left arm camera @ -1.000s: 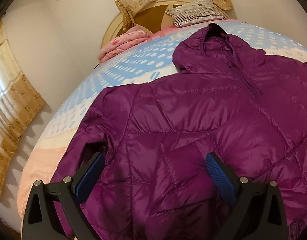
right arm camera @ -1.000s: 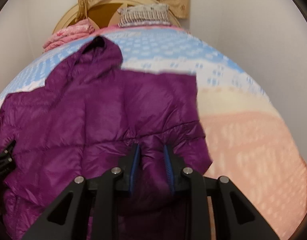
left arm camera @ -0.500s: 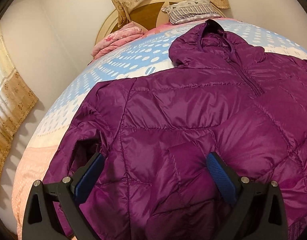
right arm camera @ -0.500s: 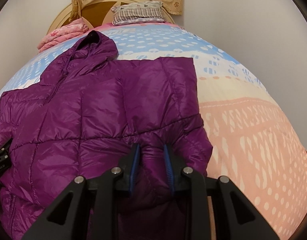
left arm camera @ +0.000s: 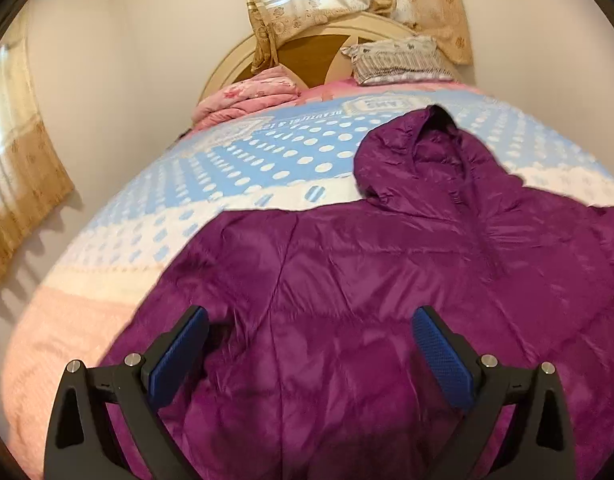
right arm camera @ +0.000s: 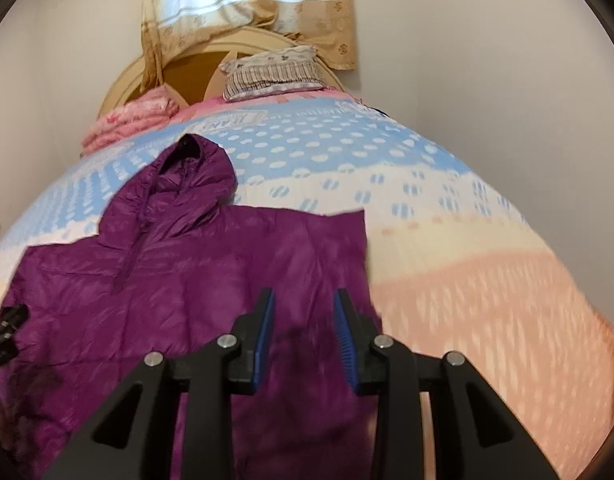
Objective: Fold large clothes
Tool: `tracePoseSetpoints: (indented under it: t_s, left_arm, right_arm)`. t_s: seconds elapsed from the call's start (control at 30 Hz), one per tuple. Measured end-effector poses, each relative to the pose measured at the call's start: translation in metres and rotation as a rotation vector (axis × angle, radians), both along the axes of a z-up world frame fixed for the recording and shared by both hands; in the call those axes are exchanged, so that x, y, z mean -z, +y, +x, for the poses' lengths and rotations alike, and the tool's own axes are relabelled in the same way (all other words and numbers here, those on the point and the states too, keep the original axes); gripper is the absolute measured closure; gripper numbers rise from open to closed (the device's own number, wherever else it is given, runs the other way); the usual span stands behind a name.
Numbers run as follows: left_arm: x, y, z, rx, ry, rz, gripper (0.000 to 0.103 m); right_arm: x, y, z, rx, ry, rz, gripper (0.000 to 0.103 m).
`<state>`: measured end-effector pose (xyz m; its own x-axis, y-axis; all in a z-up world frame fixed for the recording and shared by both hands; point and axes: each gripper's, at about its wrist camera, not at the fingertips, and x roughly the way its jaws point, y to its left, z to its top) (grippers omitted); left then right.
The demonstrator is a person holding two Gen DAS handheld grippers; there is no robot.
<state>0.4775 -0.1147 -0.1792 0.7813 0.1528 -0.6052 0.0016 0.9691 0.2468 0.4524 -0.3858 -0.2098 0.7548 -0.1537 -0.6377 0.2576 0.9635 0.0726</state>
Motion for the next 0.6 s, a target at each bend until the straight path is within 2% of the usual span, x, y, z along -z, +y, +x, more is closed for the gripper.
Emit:
tracePoseSetpoints:
  t_s: [0.07, 0.13, 0.17, 0.23, 0.33, 0.4, 0.47, 0.53, 0.6]
  left_arm:
    - [0.013, -0.007, 0.013, -0.015, 0.017, 0.051, 0.001]
    - [0.036, -0.010, 0.029, -0.027, 0.089, 0.086, 0.001]
    - [0.047, -0.009, 0.036, -0.028, 0.129, 0.089, 0.001]
    - [0.049, -0.007, 0.036, -0.029, 0.123, 0.066, 0.001]
    - [0.048, -0.009, 0.037, -0.023, 0.127, 0.087, 0.001]
    - [0.037, -0.002, 0.033, -0.038, 0.128, 0.063, 0.001]
    - [0.020, 0.009, 0.019, -0.046, 0.093, 0.004, 0.001]
    - [0.002, 0.019, -0.002, -0.037, 0.062, -0.042, 0.001]
    - [0.002, 0.019, -0.014, -0.026, 0.058, -0.069, 0.001]
  right_arm:
    - [0.017, -0.004, 0.020, 0.000, 0.074, 0.011, 0.068]
    - [0.042, -0.005, 0.035, -0.016, 0.166, 0.003, 0.068]
    - [0.047, -0.003, 0.035, -0.019, 0.166, 0.008, 0.068]
    - [0.047, -0.001, 0.033, -0.015, 0.154, -0.010, 0.068]
    - [0.042, 0.000, 0.034, -0.011, 0.177, -0.017, 0.068]
    - [0.026, 0.005, 0.024, 0.017, 0.167, -0.034, 0.064]
    - [0.009, 0.019, 0.008, -0.014, 0.140, -0.013, 0.046]
    - [-0.002, 0.043, -0.010, -0.078, 0.111, 0.000, 0.037]
    - [0.000, 0.072, -0.023, -0.144, 0.099, -0.030, 0.036]
